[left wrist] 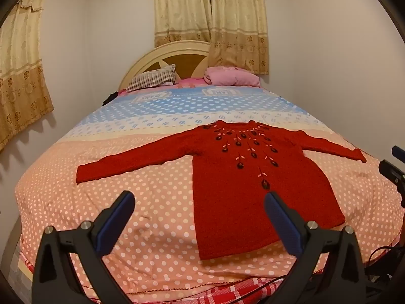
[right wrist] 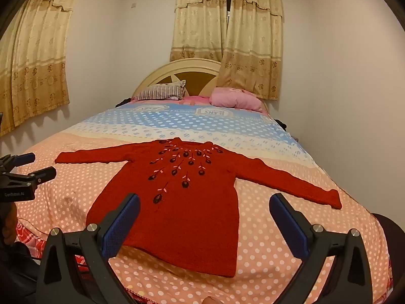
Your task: Fold small clothes
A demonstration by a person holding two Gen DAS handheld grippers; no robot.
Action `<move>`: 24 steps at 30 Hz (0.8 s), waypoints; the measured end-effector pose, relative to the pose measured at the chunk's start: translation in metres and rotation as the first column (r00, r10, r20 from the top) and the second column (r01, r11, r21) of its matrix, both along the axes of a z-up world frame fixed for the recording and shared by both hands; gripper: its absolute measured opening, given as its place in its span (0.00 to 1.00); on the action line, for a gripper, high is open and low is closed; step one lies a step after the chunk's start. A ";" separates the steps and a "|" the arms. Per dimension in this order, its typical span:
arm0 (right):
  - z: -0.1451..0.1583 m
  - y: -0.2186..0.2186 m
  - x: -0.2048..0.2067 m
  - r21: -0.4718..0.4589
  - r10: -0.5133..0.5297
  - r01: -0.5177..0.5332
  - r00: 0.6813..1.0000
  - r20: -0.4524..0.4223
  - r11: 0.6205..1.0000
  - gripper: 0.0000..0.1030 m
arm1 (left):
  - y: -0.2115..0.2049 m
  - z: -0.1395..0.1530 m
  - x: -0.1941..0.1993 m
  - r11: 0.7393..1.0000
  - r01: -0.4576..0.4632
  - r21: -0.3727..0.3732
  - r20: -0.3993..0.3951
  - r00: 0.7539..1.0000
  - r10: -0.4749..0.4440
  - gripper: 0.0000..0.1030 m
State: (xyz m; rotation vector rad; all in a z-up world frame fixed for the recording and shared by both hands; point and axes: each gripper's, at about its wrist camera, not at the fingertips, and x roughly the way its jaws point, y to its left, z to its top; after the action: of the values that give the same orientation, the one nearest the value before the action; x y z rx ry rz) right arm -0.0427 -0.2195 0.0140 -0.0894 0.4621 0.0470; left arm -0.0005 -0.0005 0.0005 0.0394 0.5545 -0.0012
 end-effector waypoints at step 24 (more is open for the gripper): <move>-0.009 -0.008 0.005 -0.001 -0.021 0.021 1.000 -0.017 1.000 0.99 | 0.003 0.011 -0.002 1.000 -0.003 -0.026 0.026 1.000 0.004 1.00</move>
State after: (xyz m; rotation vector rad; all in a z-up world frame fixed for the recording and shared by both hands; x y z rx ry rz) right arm -0.0382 -0.2278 0.0051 -0.0848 0.4800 0.0266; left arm -0.0020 0.0024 0.0113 0.0135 0.5285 -0.0041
